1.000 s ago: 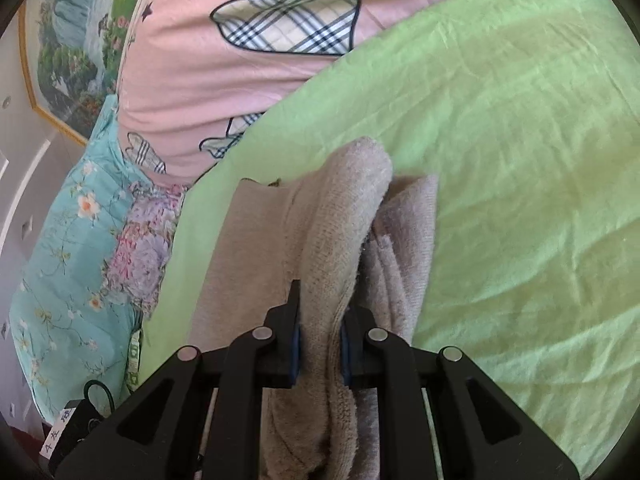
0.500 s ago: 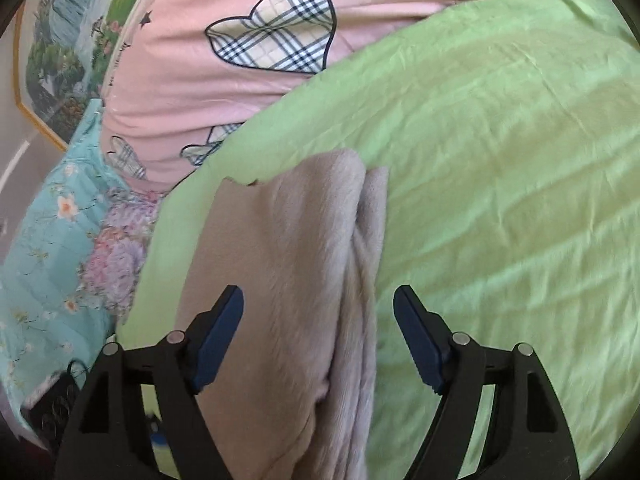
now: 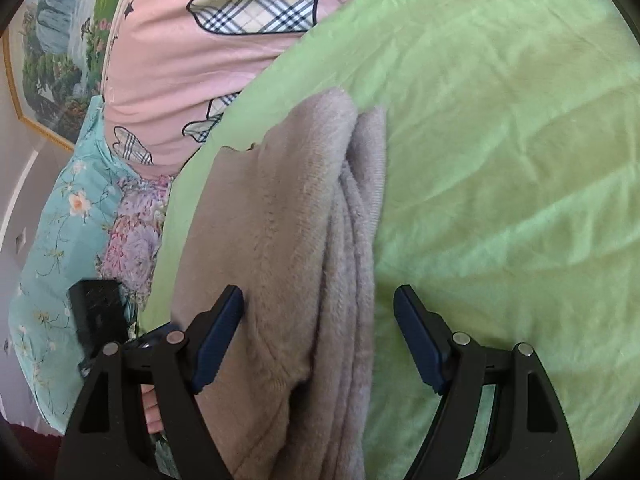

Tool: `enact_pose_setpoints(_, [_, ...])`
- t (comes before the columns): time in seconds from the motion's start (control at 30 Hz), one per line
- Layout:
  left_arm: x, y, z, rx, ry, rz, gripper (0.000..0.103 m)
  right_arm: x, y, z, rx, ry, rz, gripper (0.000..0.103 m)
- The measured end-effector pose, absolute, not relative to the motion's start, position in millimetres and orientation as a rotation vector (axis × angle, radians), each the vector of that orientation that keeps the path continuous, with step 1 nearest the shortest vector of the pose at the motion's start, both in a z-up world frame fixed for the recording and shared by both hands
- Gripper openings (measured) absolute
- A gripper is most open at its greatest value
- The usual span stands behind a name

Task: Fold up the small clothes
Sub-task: 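Lift the folded edge with both grippers and fold it over the bundle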

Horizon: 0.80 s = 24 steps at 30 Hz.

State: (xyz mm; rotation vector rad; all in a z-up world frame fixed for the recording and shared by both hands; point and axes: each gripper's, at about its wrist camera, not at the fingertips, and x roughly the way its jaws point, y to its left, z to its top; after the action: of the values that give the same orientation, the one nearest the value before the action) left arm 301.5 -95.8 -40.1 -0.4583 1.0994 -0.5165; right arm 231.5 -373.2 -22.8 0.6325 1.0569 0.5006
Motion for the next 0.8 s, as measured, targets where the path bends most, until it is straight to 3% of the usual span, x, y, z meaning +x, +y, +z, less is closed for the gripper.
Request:
enact_pose_setpoints(0.07, [313.5, -94.5, -52.6, -0.513, 1.110, -0.554, 0.076, 237.2, -370.9, -25.8, 0.640, 1.069, 0.509, 0.078])
enact_pose_setpoints(0.13, [318.1, -94.8, -63.2, -0.541, 1.115, -0.570, 0.066, 243.3, -368.1, -29.5, 0.647, 1.084, 0.521, 0.064])
enact_pose_setpoints(0.17, [319.8, -94.8, -65.6, -0.542, 1.112, -0.571, 0.062, 247.3, -366.1, -35.9, 0.680, 1.110, 0.543, 0.045])
enact_pose_setpoints(0.23, [316.5, -94.0, -64.4, -0.526, 1.100, -0.583, 0.055, 250.8, -365.6, -44.5, 0.730, 1.123, 0.557, 0.037])
enact_pose_setpoints(0.37, [303.3, -90.3, -45.2, -0.495, 1.066, -0.598, 0.046, 240.4, -359.0, -31.1, 0.722, 1.082, 0.572, 0.032])
enact_pose_setpoints(0.8, [213.9, 32.1, 22.4, -0.426, 0.981, -0.459, 0.045, 211.8, -238.8, -3.0, 0.703, 1.000, 0.785, 0.030])
